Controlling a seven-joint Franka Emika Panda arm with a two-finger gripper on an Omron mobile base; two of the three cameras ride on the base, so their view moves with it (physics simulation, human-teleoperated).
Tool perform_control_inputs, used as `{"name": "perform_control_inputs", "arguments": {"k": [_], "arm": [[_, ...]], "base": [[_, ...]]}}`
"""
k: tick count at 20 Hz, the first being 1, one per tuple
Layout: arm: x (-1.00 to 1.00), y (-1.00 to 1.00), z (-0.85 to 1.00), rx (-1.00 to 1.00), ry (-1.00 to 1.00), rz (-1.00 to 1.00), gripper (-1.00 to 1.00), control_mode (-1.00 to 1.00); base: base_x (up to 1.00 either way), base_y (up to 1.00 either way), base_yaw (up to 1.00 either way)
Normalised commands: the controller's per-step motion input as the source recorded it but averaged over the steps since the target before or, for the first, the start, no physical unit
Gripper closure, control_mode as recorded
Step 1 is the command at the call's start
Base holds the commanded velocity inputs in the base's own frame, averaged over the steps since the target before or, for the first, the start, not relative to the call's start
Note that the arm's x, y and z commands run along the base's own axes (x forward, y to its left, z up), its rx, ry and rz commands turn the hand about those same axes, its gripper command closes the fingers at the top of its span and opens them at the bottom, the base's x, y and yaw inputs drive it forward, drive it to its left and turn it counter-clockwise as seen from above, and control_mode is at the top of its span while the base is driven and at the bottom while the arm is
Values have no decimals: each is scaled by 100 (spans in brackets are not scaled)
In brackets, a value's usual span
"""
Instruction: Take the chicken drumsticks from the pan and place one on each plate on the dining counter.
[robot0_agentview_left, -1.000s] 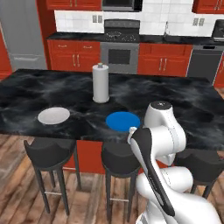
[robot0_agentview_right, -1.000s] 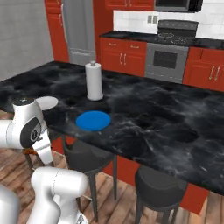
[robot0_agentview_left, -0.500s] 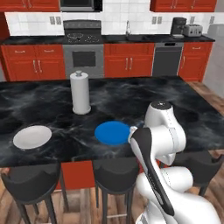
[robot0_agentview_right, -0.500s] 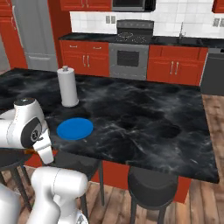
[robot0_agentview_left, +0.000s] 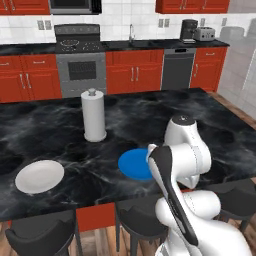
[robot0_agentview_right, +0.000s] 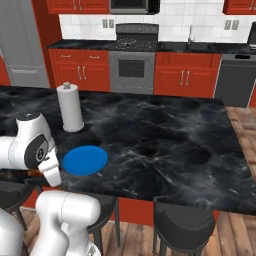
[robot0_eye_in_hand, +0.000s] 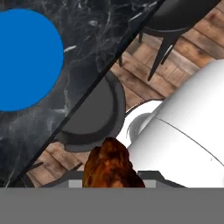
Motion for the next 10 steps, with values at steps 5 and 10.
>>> {"name": "perform_control_inputs", "arguments": {"k": [5,10], "arm": [[47,41,2,-8,0,-22,100,-100],[50,-1,8,-2,4,-22,100,-100]], "base": [[0,0,0],[0,0,0]]}}
